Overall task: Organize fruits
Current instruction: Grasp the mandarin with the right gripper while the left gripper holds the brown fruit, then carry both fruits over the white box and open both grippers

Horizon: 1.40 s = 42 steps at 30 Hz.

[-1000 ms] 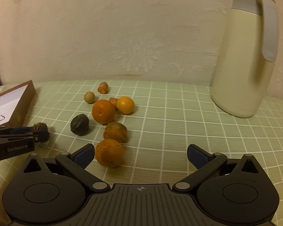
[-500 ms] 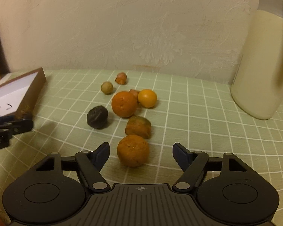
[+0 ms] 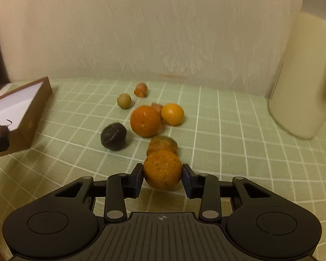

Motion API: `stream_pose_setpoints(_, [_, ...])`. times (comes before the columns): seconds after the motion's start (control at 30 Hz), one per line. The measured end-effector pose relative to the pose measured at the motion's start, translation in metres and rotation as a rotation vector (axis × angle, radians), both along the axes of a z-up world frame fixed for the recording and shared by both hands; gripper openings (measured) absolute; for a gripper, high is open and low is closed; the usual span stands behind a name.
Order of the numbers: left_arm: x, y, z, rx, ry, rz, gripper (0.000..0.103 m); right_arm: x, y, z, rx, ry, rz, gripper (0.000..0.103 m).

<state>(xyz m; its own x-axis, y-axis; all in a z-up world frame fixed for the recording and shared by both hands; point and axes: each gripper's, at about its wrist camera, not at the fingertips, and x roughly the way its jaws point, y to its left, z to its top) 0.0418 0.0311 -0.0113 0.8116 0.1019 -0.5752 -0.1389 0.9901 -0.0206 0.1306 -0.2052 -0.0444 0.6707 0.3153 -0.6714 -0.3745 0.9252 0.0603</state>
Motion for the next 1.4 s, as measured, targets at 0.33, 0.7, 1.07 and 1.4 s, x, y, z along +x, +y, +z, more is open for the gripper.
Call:
stream_pose_setpoints(0.33, [-0.017, 0.022, 0.008, 0.007, -0.033, 0.035, 0.028, -0.012, 0.002, 0.022, 0.047, -0.055, -0.005, 0.038])
stream_pose_setpoints(0.7, [-0.039, 0.065, 0.017, 0.006, -0.059, 0.131, 0.028, -0.025, 0.045, 0.043, 0.086, -0.106, 0.077, 0.038])
stream_pose_setpoints(1.07, [-0.070, 0.131, 0.019, 0.019, -0.064, 0.305, 0.028, -0.036, 0.119, 0.052, 0.120, -0.149, 0.239, 0.038])
stream_pose_setpoints(1.4, [-0.090, 0.171, 0.019, 0.020, -0.056, 0.420, 0.028, -0.035, 0.189, 0.046, 0.148, -0.154, 0.375, 0.038])
